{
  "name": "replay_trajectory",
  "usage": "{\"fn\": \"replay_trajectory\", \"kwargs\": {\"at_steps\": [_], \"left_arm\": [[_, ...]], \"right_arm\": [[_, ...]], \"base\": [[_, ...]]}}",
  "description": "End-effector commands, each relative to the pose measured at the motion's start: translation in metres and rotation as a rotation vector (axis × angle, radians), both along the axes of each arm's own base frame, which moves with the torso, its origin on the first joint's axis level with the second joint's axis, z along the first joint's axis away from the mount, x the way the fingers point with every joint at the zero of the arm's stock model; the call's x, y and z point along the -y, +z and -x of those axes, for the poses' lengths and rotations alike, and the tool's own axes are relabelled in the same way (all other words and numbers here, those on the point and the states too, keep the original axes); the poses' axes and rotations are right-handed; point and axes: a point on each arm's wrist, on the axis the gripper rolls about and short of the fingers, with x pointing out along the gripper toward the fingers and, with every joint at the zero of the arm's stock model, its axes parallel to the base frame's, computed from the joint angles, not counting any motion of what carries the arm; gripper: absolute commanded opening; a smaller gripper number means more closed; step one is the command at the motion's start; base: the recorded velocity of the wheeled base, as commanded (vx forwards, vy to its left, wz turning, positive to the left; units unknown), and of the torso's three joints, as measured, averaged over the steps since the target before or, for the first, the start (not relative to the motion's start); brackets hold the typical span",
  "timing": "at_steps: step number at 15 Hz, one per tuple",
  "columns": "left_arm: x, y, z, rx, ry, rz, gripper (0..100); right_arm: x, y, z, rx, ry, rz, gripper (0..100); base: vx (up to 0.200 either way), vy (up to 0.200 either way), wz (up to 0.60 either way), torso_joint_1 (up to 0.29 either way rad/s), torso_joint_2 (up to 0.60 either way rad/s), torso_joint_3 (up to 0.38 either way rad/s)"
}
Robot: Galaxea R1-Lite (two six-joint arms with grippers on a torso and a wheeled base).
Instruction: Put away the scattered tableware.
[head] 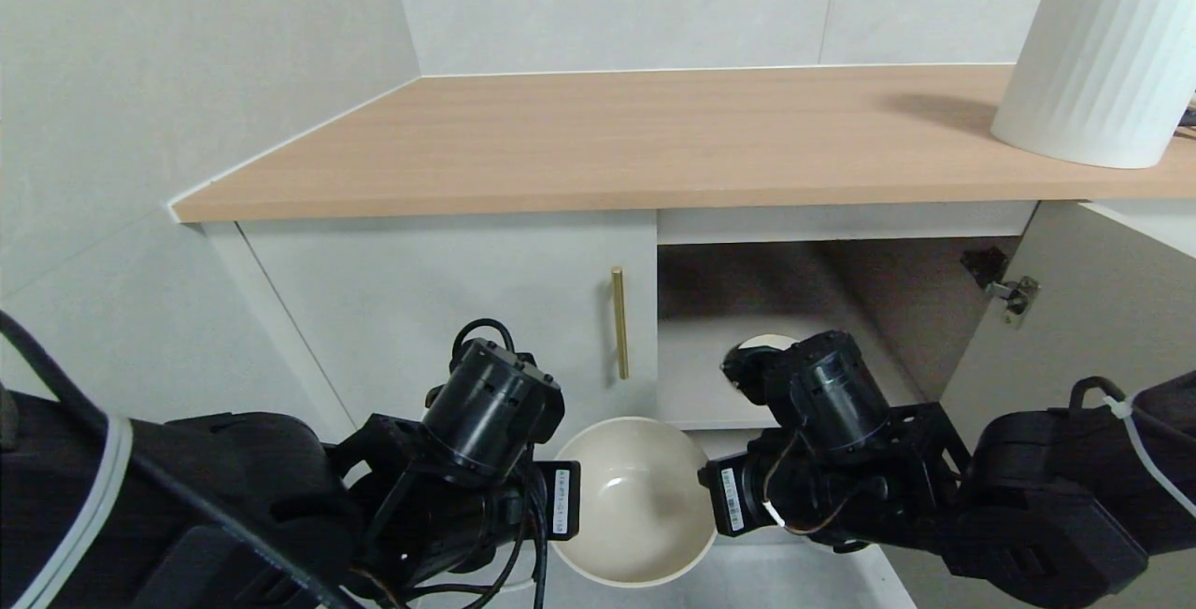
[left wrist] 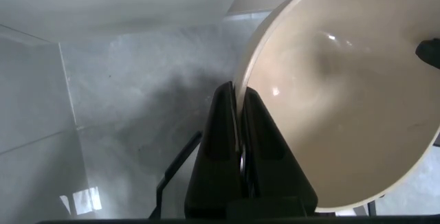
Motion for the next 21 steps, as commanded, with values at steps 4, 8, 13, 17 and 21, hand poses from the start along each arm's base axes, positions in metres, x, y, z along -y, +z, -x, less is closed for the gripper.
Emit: {"fn": "replay_trajectory", "kwargs": {"at_steps": [4, 8, 13, 17, 21], "left_arm": [[0.0, -0.001, 0.0, -0.003, 0.003, -0.007, 0], [-0.001, -0.002, 0.001, -0.011, 0.002, -0.015, 100], [0.0, -0.003, 0.0, -0.011, 0.004, -0.016, 100], [0.0, -0.003, -0.001, -0.01, 0.005, -0.015, 100], [0.0, -0.002, -0.001, -0.007, 0.006, -0.014, 100]], "right_arm": [[0.0, 0.0, 0.0, 0.001, -0.004, 0.004, 0], [0.0, -0.001, -0.001, 0.0, -0.005, 0.007, 0], [0.001, -0.004, -0.001, -0.009, -0.003, 0.018, 0], [0.003, -0.012, -0.003, -0.04, -0.024, 0.078, 0], [0.013, -0.018, -0.016, -0.119, -0.099, 0.2, 0]], "base": [[0.0, 0.0, 0.0, 0.0, 0.0, 0.0], [0.0, 0.0, 0.0, 0.0, 0.0, 0.0], [0.0, 0.0, 0.0, 0.0, 0.0, 0.0], [0.0, 0.0, 0.0, 0.0, 0.0, 0.0], [0.0, 0.0, 0.0, 0.0, 0.0, 0.0]]}}
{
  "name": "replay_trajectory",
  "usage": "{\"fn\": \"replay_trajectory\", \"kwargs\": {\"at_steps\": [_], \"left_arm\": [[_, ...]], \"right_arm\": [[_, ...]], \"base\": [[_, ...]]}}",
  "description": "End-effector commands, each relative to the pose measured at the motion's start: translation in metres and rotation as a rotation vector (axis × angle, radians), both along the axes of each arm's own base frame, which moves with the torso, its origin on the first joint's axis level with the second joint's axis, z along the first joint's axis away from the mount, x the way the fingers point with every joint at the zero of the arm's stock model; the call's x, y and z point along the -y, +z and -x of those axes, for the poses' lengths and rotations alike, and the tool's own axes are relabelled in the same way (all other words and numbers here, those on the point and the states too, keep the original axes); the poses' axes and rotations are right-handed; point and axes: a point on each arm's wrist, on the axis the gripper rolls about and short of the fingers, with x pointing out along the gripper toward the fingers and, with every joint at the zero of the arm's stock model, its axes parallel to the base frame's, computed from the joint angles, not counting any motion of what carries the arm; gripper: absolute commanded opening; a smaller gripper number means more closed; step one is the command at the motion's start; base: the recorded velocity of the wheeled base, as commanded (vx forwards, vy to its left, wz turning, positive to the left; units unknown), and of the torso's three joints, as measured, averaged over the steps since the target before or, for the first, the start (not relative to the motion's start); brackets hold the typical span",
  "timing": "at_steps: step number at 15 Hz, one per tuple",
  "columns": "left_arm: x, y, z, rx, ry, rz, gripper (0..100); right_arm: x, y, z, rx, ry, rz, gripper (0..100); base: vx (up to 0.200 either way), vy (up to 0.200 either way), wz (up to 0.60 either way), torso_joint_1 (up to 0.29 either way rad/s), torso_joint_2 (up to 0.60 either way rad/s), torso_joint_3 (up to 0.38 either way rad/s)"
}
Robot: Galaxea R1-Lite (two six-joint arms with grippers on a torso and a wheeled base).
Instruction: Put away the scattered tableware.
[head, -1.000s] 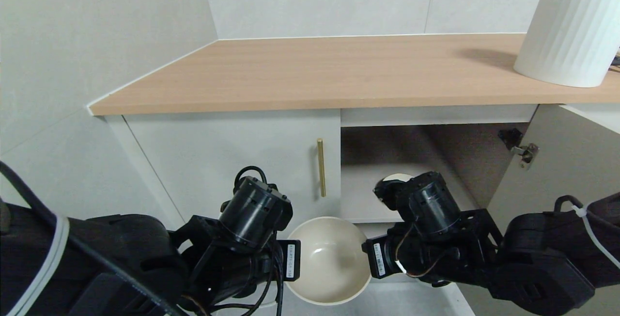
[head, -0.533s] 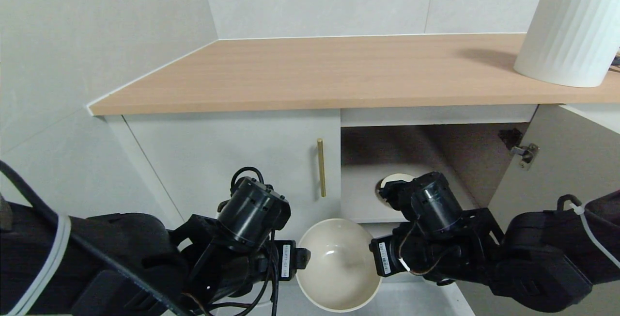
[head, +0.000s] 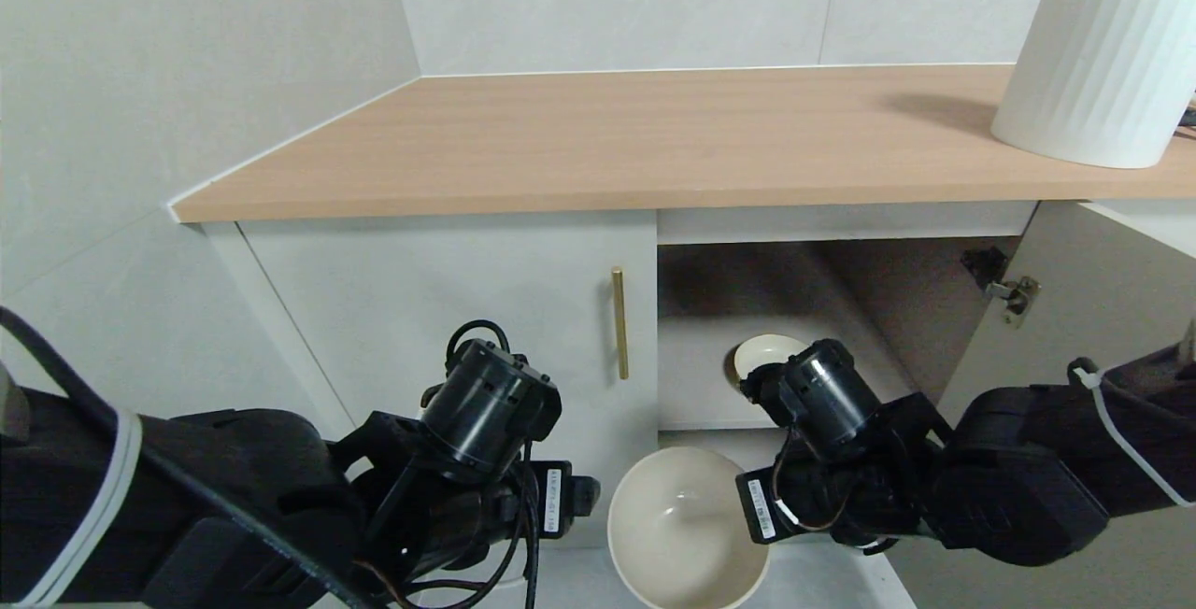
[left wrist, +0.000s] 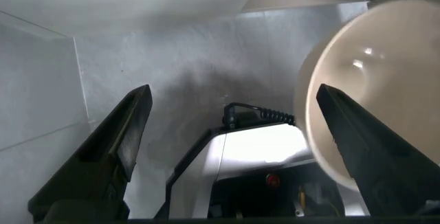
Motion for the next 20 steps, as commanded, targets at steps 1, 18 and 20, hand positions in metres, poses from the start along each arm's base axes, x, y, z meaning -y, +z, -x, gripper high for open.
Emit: {"fn": "replay_trajectory", "kwargs": {"at_steps": [1, 18, 20], "left_arm": [[0.0, 0.0, 0.0, 0.001, 0.0, 0.002, 100], [0.0, 0.001, 0.0, 0.007, 0.006, 0.0, 100], [0.0, 0.001, 0.0, 0.006, 0.006, -0.001, 100]], "right_arm": [[0.003, -0.011, -0.016, 0.004, -0.065, 0.049, 0], [0.061, -0.003, -0.129, 0.179, -0.612, -0.277, 0], [0.066, -0.003, -0.136, 0.226, -0.641, -0.291, 0]], "base": [[0.0, 0.0, 0.0, 0.0, 0.0, 0.0], [0.0, 0.0, 0.0, 0.0, 0.0, 0.0], [0.0, 0.0, 0.0, 0.0, 0.0, 0.0]]}}
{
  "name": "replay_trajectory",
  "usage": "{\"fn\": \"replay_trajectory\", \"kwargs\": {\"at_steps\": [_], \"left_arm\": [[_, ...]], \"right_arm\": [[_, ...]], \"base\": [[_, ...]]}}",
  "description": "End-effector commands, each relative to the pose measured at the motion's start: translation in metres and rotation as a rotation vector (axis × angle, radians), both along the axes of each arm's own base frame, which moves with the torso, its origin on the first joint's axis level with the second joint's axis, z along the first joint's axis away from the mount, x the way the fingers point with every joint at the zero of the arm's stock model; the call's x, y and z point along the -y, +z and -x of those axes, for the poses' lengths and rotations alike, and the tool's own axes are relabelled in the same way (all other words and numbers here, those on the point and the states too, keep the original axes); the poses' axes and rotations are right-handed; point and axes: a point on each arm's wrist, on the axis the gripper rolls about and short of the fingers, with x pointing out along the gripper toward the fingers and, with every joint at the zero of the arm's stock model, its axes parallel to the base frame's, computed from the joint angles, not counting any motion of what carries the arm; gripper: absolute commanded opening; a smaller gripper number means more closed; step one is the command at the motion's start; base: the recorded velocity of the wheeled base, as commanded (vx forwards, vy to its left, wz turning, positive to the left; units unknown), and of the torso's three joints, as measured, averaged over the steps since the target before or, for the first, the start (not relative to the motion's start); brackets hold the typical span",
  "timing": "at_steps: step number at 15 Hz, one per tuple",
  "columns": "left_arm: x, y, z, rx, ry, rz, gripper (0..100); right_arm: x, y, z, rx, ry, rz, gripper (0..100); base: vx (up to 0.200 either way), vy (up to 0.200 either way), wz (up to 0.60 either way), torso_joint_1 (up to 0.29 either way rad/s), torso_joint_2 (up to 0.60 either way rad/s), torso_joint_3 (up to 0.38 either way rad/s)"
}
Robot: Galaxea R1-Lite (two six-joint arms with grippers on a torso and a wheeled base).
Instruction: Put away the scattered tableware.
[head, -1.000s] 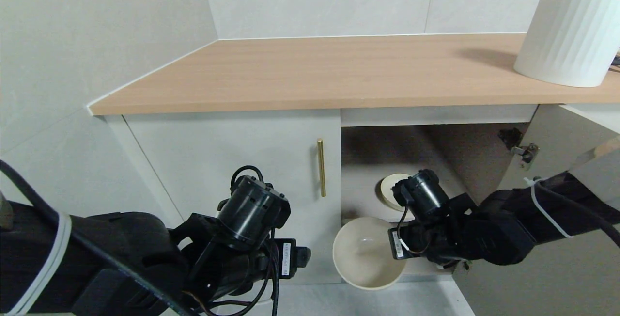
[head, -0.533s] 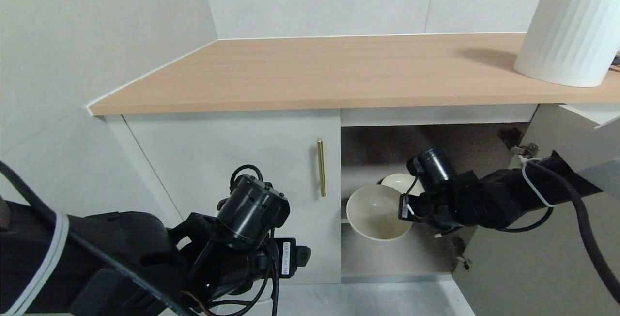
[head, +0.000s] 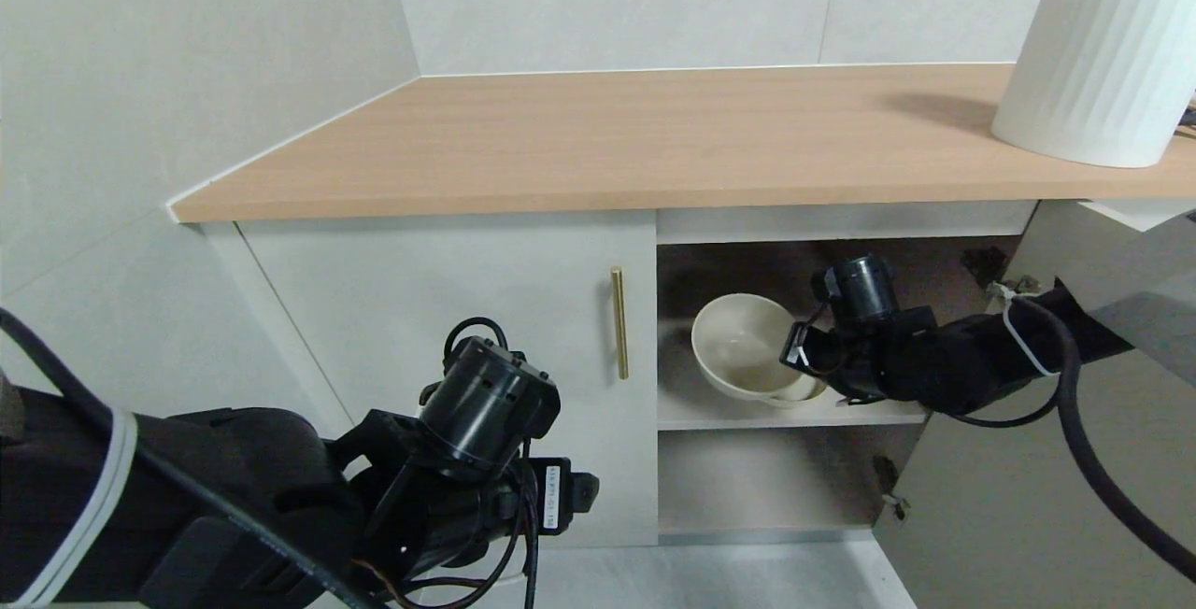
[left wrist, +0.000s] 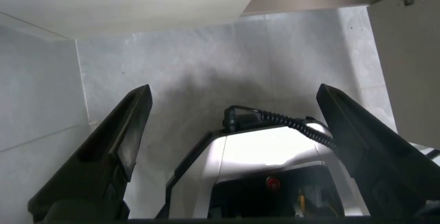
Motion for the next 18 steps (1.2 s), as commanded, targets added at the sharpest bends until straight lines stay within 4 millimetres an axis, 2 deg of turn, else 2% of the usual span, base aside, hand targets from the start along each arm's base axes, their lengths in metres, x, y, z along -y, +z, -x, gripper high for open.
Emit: {"fn": "replay_trajectory", "kwargs": {"at_steps": [1, 9, 14, 18], "left_arm": [[0.0, -0.001, -0.001, -0.003, 0.002, -0.003, 100], [0.0, -0.002, -0.001, -0.004, 0.001, -0.005, 100], [0.0, -0.002, -0.001, -0.004, 0.001, -0.005, 100], [0.0, -0.002, -0.001, -0.004, 0.002, -0.004, 100]], "right_arm": [[0.005, -0.005, -0.005, 0.005, -0.024, 0.005, 0], [0.027, -0.029, -0.035, 0.0, -0.144, 0.049, 0], [0.033, -0.04, -0.04, -0.017, -0.173, 0.072, 0], [0.034, -0.04, -0.041, -0.015, -0.182, 0.078, 0]], "base": [[0.0, 0.0, 0.0, 0.0, 0.0, 0.0], [0.0, 0.0, 0.0, 0.0, 0.0, 0.0], [0.0, 0.0, 0.0, 0.0, 0.0, 0.0], [0.0, 0.0, 0.0, 0.0, 0.0, 0.0]]}}
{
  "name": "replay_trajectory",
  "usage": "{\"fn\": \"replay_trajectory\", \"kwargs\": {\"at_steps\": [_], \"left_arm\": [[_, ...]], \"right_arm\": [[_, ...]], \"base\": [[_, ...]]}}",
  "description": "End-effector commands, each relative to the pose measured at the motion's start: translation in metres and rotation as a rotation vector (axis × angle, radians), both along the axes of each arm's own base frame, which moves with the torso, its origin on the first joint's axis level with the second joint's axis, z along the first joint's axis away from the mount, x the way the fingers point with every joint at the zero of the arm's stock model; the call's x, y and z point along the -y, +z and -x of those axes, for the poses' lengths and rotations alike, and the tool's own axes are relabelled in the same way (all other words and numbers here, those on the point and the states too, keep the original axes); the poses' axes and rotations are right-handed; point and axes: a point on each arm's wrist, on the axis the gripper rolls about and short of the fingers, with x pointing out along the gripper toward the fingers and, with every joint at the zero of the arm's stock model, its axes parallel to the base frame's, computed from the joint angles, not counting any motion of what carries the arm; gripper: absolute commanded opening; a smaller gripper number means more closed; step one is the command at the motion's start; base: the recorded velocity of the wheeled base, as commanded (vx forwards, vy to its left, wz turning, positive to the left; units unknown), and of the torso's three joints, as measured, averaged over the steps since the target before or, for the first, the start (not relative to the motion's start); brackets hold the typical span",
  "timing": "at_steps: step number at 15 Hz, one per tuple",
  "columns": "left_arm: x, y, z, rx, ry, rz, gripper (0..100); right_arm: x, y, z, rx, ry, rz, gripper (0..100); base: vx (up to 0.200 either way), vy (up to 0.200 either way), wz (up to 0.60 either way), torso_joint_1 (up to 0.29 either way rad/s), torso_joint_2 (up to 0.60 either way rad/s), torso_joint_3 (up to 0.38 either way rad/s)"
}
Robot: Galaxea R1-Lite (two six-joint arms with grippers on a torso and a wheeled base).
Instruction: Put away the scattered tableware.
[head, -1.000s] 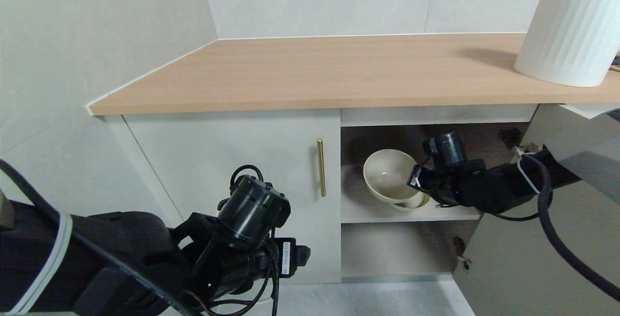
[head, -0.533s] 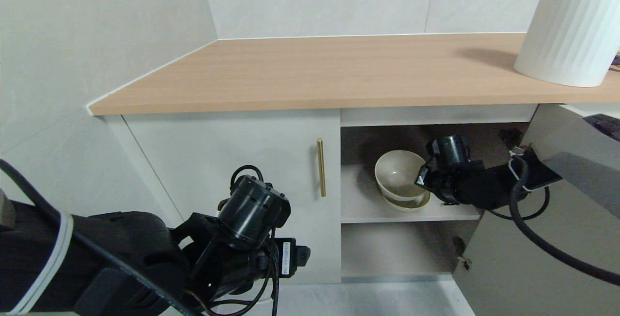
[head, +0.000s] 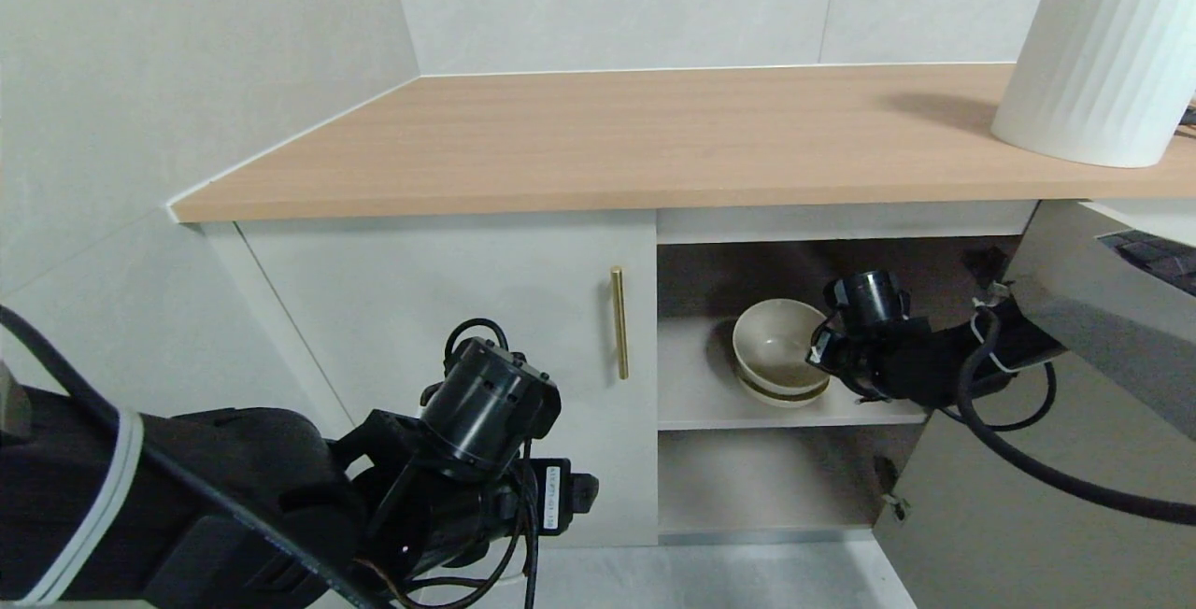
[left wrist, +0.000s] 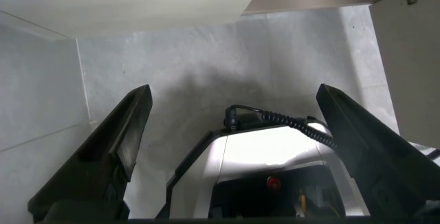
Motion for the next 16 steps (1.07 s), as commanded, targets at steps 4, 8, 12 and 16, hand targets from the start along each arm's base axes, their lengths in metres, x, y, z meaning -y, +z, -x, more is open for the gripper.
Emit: {"fn": "replay_trajectory", "kwargs": {"at_steps": [4, 8, 12, 16], "left_arm": [[0.0004, -0.0014, -0.0005, -0.003, 0.0, -0.003, 100], [0.0003, -0.001, -0.0004, -0.002, 0.0, -0.002, 100], [0.0003, -0.001, -0.0004, -0.001, 0.001, -0.003, 100], [0.0002, -0.0009, -0.0005, 0.002, 0.004, -0.006, 100]], "right_arm": [[-0.0003, -0.0034, -0.0003, -0.008, -0.001, 0.005, 0], [-0.0008, -0.0071, 0.0003, -0.022, 0.003, 0.013, 100], [-0.0027, -0.007, 0.0013, -0.021, 0.01, 0.013, 100], [-0.0024, -0.0048, 0.0019, -0.018, 0.01, 0.012, 100]], "base": [[0.0, 0.0, 0.0, 0.0, 0.0, 0.0], [0.0, 0.0, 0.0, 0.0, 0.0, 0.0], [0.0, 0.0, 0.0, 0.0, 0.0, 0.0], [0.0, 0.0, 0.0, 0.0, 0.0, 0.0]]}}
